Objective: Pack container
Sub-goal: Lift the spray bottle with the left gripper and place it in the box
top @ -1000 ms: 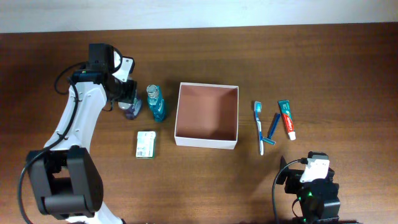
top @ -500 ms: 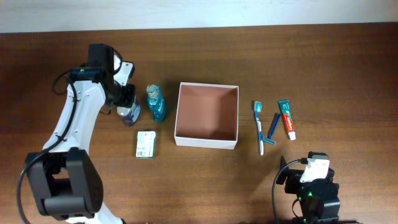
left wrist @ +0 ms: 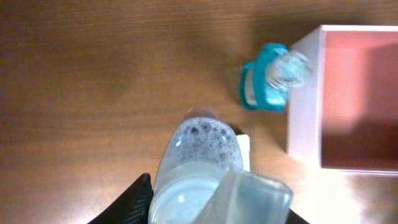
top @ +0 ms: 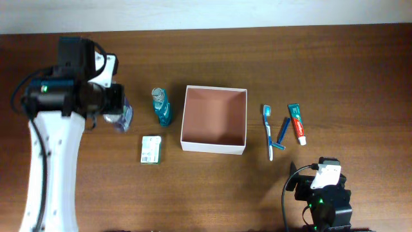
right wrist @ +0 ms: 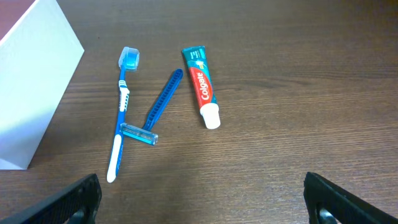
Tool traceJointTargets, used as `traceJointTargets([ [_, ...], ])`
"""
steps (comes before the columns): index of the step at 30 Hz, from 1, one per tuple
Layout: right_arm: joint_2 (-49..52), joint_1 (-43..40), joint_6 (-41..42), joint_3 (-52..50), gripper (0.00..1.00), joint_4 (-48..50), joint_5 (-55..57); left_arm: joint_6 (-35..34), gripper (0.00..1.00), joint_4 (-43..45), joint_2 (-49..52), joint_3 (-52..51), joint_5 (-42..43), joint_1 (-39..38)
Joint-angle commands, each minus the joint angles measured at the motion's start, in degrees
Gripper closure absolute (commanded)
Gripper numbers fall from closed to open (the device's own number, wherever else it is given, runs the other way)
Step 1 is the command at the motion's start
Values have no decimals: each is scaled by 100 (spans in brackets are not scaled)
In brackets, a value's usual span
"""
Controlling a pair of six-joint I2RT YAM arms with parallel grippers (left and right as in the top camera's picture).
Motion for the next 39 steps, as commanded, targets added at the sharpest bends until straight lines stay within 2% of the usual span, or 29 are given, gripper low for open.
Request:
traceJointTargets([
  [1, -37, -42, 46, -39, 1, 7, 9, -570, 99, -205, -511, 179, 20, -455],
  [7, -37, -42, 46, -39, 1, 9, 9, -1233, 99, -291, -726, 177, 15, -1460],
  [15, -37, -42, 46, -39, 1, 9, 7, -2114, 99, 1069, -55, 164, -212, -2623],
  [26, -37, -42, 46, -39, 1, 9, 9, -2138, 99, 2824, 2044, 164, -219, -3318],
  [31, -37, -42, 46, -39, 1, 9, 9, -2181, 99, 3381, 2579, 164, -581, -3547],
  [37, -37, -42, 46, -39, 1, 9, 7, -2177, 99, 3630, 2883, 164, -1110, -3810],
  [38, -37, -42, 46, -39, 1, 9, 9, -2175, 96, 3670, 2883, 164, -1123, -3832],
  [39, -37, -42, 46, -39, 1, 9, 9, -2177, 88, 3716, 2883, 164, -1115, -3842],
])
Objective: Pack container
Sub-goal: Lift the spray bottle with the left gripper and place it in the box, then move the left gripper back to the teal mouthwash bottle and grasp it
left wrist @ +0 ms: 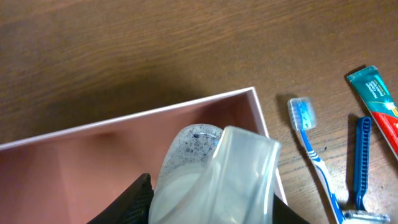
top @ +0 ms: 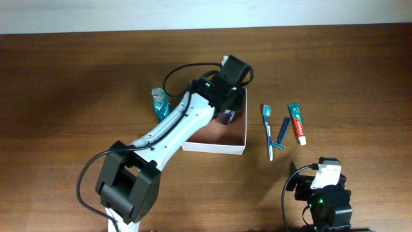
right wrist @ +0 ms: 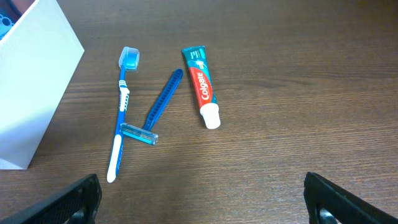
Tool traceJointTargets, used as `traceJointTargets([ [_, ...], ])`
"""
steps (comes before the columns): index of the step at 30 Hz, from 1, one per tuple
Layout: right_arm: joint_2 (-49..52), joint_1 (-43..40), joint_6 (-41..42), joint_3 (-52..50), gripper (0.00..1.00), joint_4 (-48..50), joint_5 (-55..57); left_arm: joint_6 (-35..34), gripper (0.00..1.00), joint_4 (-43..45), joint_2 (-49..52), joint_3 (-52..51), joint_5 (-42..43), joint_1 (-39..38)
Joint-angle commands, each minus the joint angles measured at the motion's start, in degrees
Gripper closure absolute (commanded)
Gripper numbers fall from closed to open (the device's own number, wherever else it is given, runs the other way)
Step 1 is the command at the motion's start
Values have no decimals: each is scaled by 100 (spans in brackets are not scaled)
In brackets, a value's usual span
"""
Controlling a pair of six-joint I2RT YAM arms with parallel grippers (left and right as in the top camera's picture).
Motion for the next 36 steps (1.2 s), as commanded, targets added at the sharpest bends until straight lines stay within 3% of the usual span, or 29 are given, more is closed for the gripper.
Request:
traceJointTargets([
  [1, -37, -42, 46, -39, 1, 9, 9, -70, 74, 221, -17, 151, -326, -98],
  [3, -37, -42, 46, -39, 1, 9, 9, -68, 62, 170, -17, 249, -321, -140],
  [7, -37, -42, 46, -39, 1, 9, 9, -26, 52, -181, -50, 503, -313, -144],
  [14, -37, -42, 46, -39, 1, 9, 9, -26, 22, -1088, -68, 1084, -313, -144],
  [21, -37, -42, 46, -39, 1, 9, 9, -28, 24, -2194, -149, 1613, -363, -131],
  [26, -37, -42, 46, -39, 1, 9, 9, -26, 23, -3379, -448, 2310, -1117, -63],
  [31, -37, -42, 46, -39, 1, 9, 9, -28, 9, -4376, -960, 2562, -2114, 437],
  [34, -37, -42, 46, -39, 1, 9, 9, -15, 7, -4597, -1010, 2559, -1945, 1049],
  [36, -37, -42, 46, -39, 1, 9, 9, 463, 7, -4533, -953, 2542, -1108, 1567],
])
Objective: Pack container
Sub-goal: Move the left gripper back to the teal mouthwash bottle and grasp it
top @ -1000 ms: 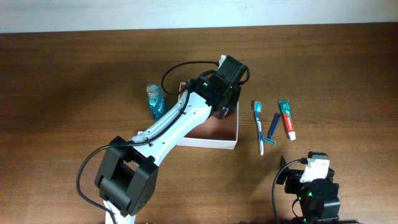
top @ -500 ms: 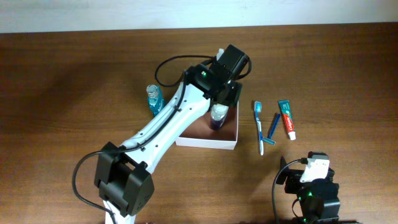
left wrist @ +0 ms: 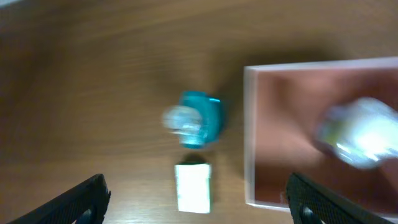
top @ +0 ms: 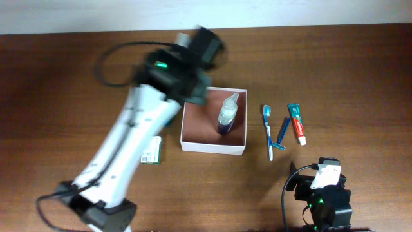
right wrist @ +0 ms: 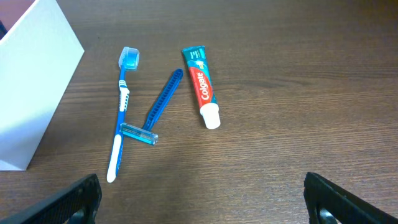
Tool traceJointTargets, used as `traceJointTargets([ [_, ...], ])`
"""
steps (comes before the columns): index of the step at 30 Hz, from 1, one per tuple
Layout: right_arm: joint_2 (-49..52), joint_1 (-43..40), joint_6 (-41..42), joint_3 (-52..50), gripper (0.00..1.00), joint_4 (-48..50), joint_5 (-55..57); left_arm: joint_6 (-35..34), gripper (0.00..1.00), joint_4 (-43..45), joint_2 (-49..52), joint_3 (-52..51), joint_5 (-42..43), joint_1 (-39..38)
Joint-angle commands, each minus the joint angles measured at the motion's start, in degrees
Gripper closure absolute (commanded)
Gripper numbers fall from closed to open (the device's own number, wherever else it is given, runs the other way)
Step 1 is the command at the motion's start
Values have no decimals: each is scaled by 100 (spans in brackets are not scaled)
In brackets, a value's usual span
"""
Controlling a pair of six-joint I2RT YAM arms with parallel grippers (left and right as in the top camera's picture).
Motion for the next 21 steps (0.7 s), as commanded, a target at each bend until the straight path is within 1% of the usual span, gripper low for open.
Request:
traceJointTargets([
  [1, -37, -42, 44, -39, 1, 9, 9, 750, 7, 76, 55, 35, 957, 916],
  [3, -37, -42, 44, -39, 1, 9, 9, 1191, 9, 181, 247, 26, 1810, 1381],
  [4, -37, -42, 44, -39, 1, 9, 7, 1191, 9, 190, 332, 26, 1928, 1499],
  [6, -37, -42, 44, -39, 1, 9, 9, 1224, 9, 199, 514, 26, 1982, 1626],
  [8, -37, -42, 42, -39, 1, 9, 9, 1473, 9, 225, 789, 26, 2002, 1641],
  [10, -37, -42, 44, -39, 1, 9, 9, 1491, 9, 232, 953, 26, 2020, 1628],
  [11, -37, -42, 44, -39, 1, 9, 9, 1486, 11, 227, 1156, 26, 2020, 1628],
  [12, -37, -42, 44, -39, 1, 9, 9, 1486, 18, 223, 1255, 17, 2022, 1628],
  [21, -37, -42, 44, -39, 1, 9, 9, 1414, 27, 114, 2258, -50, 2133, 1628],
])
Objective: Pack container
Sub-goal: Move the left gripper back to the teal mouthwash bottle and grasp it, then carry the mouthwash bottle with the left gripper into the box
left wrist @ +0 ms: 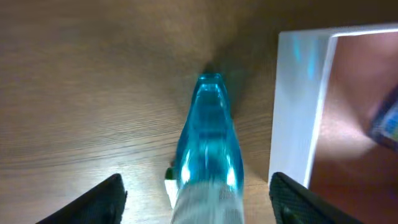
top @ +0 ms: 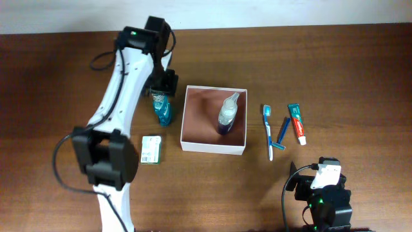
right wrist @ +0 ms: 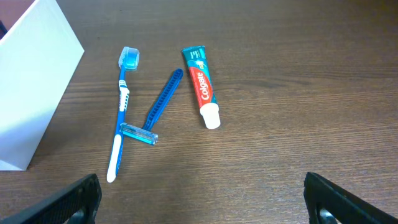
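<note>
A white box (top: 214, 145) with a pinkish inside sits mid-table, and a clear foamy bottle (top: 226, 113) rests in its right half. A teal bottle (left wrist: 208, 140) stands just left of the box wall (left wrist: 298, 106). My left gripper (left wrist: 196, 190) is open, one finger on each side of the teal bottle, with gaps showing; overhead the left gripper (top: 163, 86) hangs over it. A toothbrush (right wrist: 122, 111), razor (right wrist: 160, 104) and toothpaste (right wrist: 202, 87) lie right of the box. My right gripper (right wrist: 202, 208) is open and empty near the front edge.
A small white and green carton (top: 150, 149) lies in front of the teal bottle. The left arm stretches across the left of the table from its front edge. The right arm's base (top: 324, 196) sits at the front right.
My left gripper, open and high over the table left of the box, has come down around the teal bottle. The right arm has not moved.
At first my left gripper held the clear foamy bottle at the table's left. Then it held it over the box's right half. Later the bottle rested in the box and the gripper was open, back left. Now its open fingers flank the teal bottle.
</note>
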Tool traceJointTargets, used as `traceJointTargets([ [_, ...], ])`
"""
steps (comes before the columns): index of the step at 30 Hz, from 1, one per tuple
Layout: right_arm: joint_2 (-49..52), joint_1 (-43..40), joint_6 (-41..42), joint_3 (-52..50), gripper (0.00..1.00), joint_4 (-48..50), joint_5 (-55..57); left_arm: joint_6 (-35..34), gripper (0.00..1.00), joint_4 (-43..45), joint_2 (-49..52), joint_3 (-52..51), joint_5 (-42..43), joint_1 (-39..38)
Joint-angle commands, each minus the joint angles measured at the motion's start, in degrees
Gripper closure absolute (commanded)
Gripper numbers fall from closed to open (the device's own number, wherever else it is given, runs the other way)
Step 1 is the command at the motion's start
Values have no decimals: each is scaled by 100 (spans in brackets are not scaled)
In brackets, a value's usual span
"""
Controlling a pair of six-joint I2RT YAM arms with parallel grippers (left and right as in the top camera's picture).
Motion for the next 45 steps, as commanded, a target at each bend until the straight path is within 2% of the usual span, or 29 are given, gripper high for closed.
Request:
traceJointTargets([
  [1, -37, -42, 48, -39, 1, 9, 9, 22, 27, -63, 374, -61, 151, 4],
  [5, -37, -42, 48, -39, 1, 9, 11, 22, 29, -96, 503, -59, 151, -13],
  [8, -37, -42, 48, -39, 1, 9, 11, 20, 40, -94, 507, -59, 149, -13],
  [10, -37, -42, 48, -39, 1, 9, 11, 22, 42, -122, 507, -59, 149, -13],
  [11, -37, -42, 48, -39, 1, 9, 11, 20, 46, -170, 507, -59, 149, -13],
  [15, -37, -42, 48, -39, 1, 9, 11, 22, 76, -374, 498, -57, 149, -11],
  [21, -37, -42, 46, -39, 1, 9, 11, 26, 87, -623, 476, 63, 278, -24],
  [25, -37, -42, 48, -39, 1, 9, 11, 24, 89, -835, 289, 367, 616, -24],
  [32, -37, -42, 48, -39, 1, 9, 11, 24, 88, -1263, -538, 1261, 710, -229],
  [38, -37, -42, 48, -39, 1, 9, 11, 24, 88, -1113, -1300, 1412, 726, -1080],
  [42, -37, -42, 48, -39, 1, 9, 11, -238, 87, -839, -1283, 1370, 260, -1672],
  [45, -37, -42, 48, -39, 1, 9, 11, -398, 87, -649, -1095, 1298, 79, -1843],
])
